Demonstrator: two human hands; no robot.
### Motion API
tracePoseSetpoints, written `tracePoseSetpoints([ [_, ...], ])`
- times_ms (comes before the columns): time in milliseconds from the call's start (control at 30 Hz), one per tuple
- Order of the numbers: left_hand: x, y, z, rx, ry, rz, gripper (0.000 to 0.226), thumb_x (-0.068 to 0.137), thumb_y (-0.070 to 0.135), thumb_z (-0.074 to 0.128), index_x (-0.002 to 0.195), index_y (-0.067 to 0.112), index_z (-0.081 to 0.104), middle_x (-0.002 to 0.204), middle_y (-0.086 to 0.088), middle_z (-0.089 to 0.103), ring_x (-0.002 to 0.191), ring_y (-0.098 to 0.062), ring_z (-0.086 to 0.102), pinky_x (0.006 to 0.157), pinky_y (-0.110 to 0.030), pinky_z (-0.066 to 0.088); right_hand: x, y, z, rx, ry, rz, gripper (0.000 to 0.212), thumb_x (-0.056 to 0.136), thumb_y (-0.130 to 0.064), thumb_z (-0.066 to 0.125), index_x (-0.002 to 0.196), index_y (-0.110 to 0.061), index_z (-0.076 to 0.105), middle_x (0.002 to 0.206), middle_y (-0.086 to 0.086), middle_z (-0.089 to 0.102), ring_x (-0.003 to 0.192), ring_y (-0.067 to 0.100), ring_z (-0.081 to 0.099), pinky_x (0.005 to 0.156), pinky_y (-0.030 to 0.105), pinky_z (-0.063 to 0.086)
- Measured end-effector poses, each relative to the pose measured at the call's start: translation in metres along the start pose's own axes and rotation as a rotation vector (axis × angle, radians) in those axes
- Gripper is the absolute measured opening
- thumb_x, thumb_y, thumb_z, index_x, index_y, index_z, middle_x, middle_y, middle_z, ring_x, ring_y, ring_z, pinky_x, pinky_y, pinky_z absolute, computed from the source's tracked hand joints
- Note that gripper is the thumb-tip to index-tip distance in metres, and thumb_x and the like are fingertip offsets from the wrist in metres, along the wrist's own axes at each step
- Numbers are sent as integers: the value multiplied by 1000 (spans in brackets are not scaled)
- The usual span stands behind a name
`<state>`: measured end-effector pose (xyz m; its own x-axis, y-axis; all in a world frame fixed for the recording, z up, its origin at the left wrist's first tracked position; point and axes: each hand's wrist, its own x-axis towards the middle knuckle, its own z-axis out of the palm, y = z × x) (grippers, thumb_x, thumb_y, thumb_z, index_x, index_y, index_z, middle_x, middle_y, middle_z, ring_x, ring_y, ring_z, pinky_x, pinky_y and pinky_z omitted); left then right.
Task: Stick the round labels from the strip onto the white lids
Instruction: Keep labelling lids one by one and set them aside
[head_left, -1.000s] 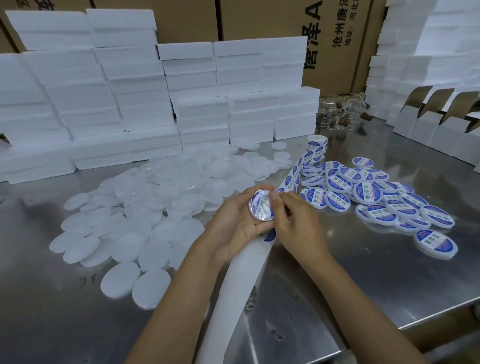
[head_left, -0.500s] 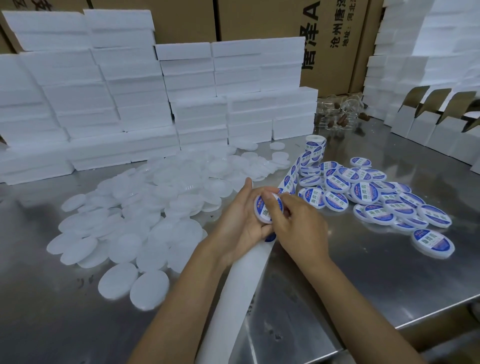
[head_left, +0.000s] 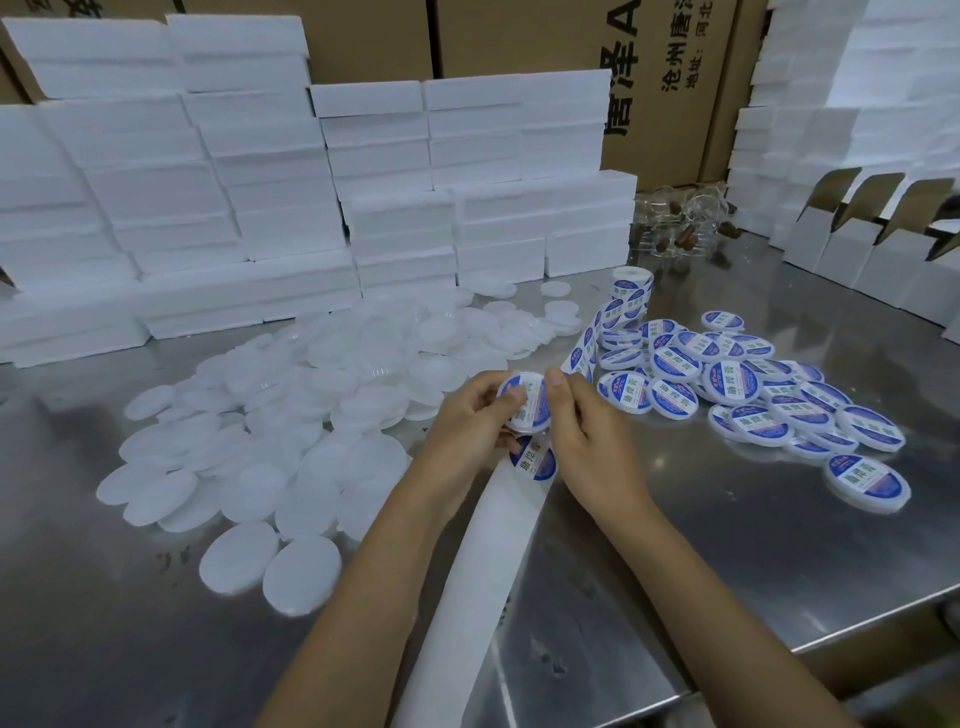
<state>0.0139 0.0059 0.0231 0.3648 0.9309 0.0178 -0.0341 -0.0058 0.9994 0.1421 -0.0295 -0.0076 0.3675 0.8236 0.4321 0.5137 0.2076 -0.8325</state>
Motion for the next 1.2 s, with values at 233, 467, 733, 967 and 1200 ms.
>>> tracePoseSetpoints([
  [233,-2,2,-3,-162,75,7,24,95,3,65,119,4,66,102,-15,76,91,-26,76,79,-33,63,-2,4,1,-240,-58,-1,55,85,-83,34,80,-28,43,66,-8,57,63,6,56,57,31,44],
  [467,-4,6,-1,-154,45,35,24,96,4,65,118,13,71,101,-14,76,89,-29,77,77,-34,63,-1,2,-2,-346,0,-61,50,98,-58,24,81,-18,49,66,-2,58,64,19,57,62,41,48],
  [733,-7,9,-1,-60,102,50,21,90,7,75,107,3,64,89,-13,78,71,-25,76,57,-24,59,0,1,-3,-178,-3,-36,43,105,-41,35,93,-12,65,69,1,62,69,22,59,66,44,49],
  [967,-5,6,-1,-122,200,116,22,89,7,75,104,3,60,84,-14,77,73,-30,77,63,-29,61,-2,1,1,-233,-88,-9,49,97,-62,42,71,-19,43,58,-4,53,58,14,53,56,35,42],
  [1200,-5,7,-2,-91,199,106,24,89,17,77,88,5,56,85,-13,78,75,-29,77,58,-27,61,0,2,-1,-206,-12,-55,43,106,-36,37,64,-29,36,54,-6,44,53,11,42,57,33,32],
])
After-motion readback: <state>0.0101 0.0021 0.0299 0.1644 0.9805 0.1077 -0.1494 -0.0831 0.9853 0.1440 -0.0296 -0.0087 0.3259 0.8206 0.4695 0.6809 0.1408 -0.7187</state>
